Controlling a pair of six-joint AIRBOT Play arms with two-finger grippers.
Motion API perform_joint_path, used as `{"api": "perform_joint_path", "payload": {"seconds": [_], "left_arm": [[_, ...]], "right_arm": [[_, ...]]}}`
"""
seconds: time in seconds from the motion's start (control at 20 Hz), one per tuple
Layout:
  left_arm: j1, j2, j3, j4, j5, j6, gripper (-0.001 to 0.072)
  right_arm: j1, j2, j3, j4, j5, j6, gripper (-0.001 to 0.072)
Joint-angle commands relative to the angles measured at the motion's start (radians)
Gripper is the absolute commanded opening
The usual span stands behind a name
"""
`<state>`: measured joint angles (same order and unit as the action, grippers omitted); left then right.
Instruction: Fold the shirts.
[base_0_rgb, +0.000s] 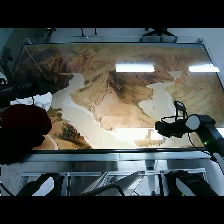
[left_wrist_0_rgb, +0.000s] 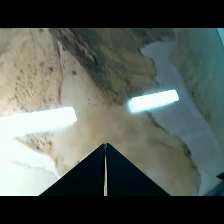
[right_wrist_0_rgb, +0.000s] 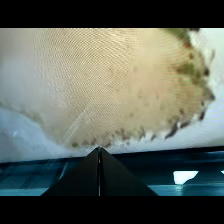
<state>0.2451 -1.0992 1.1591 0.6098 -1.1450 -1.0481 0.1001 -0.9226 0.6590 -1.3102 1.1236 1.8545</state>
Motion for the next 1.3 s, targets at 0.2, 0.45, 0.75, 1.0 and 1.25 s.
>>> {"api": "perform_joint_path", "payload": {"seconds": [0.2, 0.45, 0.75, 1.0, 1.25], "left_arm": [[0.097, -0.019, 0.015, 0.321, 0.515, 0.03, 0.0279], [0.348, -0.33, 0.227, 0.54, 0.484, -0.082, 0.0704], [0.38, -0.771, 0.492, 0.551, 0.415, -0.078, 0.0704], [0.349, -0.972, 0.677, 0.551, 0.255, -0.093, 0.0703], [0.303, -1.023, 0.811, 0.551, 0.087, -0.096, 0.0015]], "right_arm": [[0.001, -0.035, 0.0, 0.013, -0.119, -0.001, 0.0017], [0.001, -0.037, 0.001, 0.013, -0.206, 0.0, 0.0506], [0.001, -0.053, 0.001, 0.014, -0.222, 0.001, 0.0508], [0.001, -0.079, 0.001, 0.051, -0.226, 0.001, 0.0507], [0.001, -0.083, 0.001, 0.052, -0.225, 0.0, 0.0506]]}}
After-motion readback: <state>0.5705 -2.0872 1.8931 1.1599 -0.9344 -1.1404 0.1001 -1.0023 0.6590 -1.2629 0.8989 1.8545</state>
